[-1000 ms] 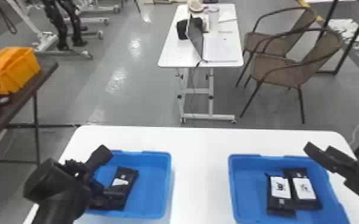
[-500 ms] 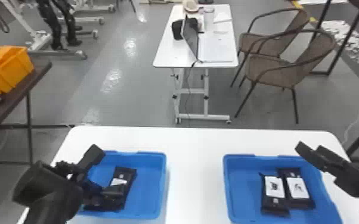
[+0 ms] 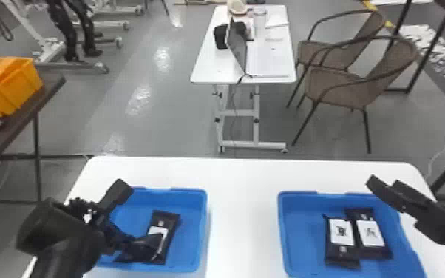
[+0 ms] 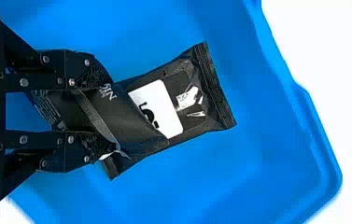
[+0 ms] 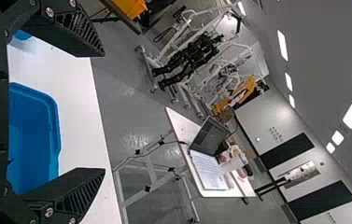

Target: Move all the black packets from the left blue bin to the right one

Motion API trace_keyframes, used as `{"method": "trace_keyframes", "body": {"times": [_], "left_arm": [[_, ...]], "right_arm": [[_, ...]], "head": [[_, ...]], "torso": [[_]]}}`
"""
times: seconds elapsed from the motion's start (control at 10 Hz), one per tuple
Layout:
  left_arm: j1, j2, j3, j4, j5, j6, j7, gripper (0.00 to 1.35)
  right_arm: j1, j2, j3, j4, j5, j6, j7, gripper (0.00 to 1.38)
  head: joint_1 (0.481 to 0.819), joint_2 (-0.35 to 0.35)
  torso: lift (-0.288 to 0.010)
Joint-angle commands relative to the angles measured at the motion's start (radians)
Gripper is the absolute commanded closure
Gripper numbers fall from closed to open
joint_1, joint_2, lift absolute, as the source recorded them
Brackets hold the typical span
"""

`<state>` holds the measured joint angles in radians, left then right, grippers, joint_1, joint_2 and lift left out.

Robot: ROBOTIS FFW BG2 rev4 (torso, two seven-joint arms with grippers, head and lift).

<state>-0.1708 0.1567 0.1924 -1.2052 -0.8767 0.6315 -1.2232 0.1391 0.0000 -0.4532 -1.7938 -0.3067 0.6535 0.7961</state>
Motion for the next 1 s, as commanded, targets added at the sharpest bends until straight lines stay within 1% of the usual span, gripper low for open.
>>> {"method": "trace_keyframes", "body": {"times": [0.0,0.1,0.2,0.3,0.4,0.5,0.6,0.8,0.9], "left_arm": [[0.047,-0.017,-0.005,-0.178,-0.021,0.068,-0.027,0.95],[0.07,-0.029,0.004,-0.269,-0.03,0.106,-0.075,0.95],[0.079,-0.037,0.004,-0.34,-0.064,0.137,-0.137,0.95],[0.088,-0.04,0.006,-0.409,-0.059,0.162,-0.165,0.95],[0.09,-0.046,0.004,-0.456,-0.035,0.168,-0.165,0.95],[0.074,-0.049,-0.008,-0.465,0.019,0.16,-0.159,0.95],[0.059,-0.049,-0.022,-0.465,0.104,0.159,-0.137,0.95],[0.019,-0.062,-0.047,-0.461,0.258,0.152,-0.056,0.95],[-0.009,-0.065,-0.062,-0.427,0.389,0.125,0.008,0.95]], "right_arm": [[0.001,0.001,0.002,-0.002,-0.002,0.0,0.0,0.14],[0.002,0.001,0.002,-0.002,-0.002,0.0,0.0,0.14],[0.002,0.001,0.004,-0.002,-0.002,0.0,0.0,0.14],[0.001,0.001,0.008,0.001,-0.002,0.0,0.0,0.14],[-0.003,0.001,0.019,0.008,-0.002,0.0,0.0,0.14],[-0.007,0.001,0.037,0.013,-0.003,0.0,0.0,0.14],[-0.016,0.001,0.067,0.022,-0.009,0.0,0.0,0.13],[-0.03,0.001,0.123,0.039,-0.019,0.0,0.0,0.14],[-0.035,0.001,0.139,0.05,-0.023,0.0,0.0,0.14]], "head": [[0.695,0.084],[0.695,0.073],[0.695,0.066],[0.695,0.057],[0.695,0.054],[0.695,0.054],[0.695,0.052],[0.695,0.038],[0.695,0.035]], "torso": [[0.0],[0.0],[0.0],[0.0],[0.0],[0.0],[0.0],[0.0],[0.0]]}}
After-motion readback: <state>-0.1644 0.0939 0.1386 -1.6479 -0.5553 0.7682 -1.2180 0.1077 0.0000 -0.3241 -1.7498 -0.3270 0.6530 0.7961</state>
